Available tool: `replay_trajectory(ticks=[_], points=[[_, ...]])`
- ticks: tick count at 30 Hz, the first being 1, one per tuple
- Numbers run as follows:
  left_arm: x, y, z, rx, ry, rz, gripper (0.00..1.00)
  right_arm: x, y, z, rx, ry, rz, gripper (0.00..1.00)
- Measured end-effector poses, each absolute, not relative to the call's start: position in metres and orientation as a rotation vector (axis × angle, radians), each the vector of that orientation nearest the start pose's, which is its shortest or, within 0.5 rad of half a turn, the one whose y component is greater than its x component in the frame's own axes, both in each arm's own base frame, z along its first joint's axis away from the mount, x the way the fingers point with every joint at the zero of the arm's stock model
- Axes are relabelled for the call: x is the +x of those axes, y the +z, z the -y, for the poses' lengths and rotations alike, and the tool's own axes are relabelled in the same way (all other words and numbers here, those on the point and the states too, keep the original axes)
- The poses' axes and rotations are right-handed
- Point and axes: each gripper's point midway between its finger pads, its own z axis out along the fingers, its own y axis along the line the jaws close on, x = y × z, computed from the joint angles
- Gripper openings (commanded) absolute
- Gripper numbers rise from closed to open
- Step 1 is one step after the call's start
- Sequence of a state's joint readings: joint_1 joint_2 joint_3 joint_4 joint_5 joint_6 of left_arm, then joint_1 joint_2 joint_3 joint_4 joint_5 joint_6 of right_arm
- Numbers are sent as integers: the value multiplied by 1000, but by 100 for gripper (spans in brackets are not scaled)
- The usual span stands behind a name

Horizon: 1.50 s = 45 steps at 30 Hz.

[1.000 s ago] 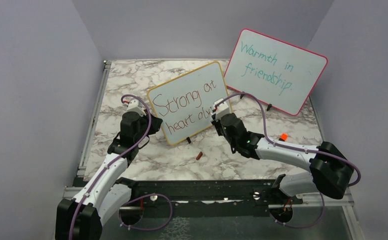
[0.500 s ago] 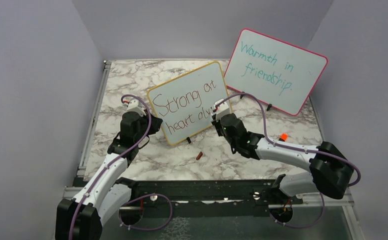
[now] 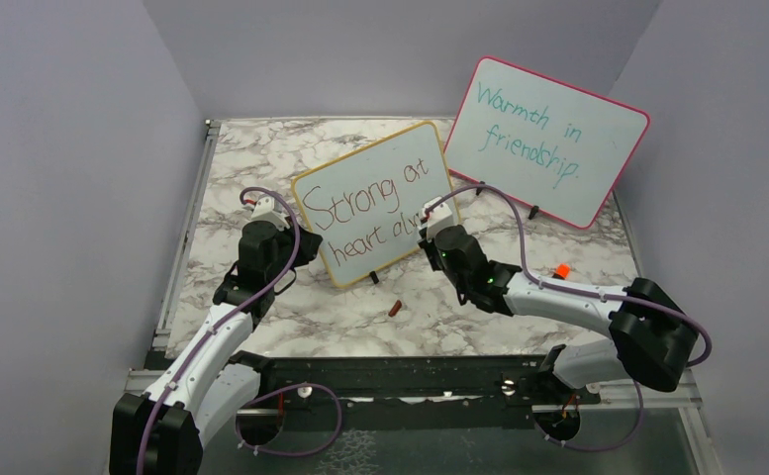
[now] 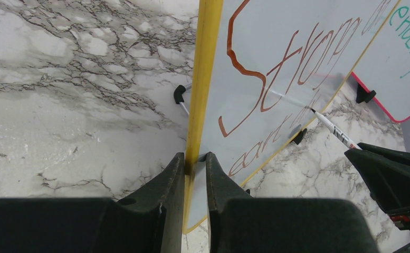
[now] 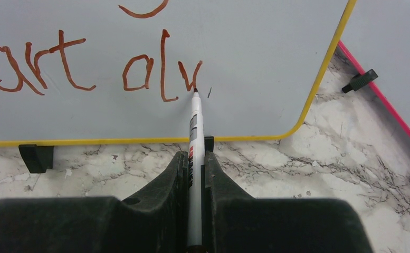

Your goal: Write a sentence on the whiteboard

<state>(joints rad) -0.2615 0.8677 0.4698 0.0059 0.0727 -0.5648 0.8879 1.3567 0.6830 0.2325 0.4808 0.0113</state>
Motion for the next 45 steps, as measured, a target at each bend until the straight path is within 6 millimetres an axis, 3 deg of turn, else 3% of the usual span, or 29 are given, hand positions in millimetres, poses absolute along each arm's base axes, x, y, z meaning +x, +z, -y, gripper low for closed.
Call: replay_trajectory(ticks=[20, 45], points=[[294, 148, 115, -256, -607, -1997, 0, 306, 128, -244, -555, 92, -1883, 1], [295, 148, 113, -265, -594, -1995, 0, 324, 145, -245, -545, 63, -1840, 1]])
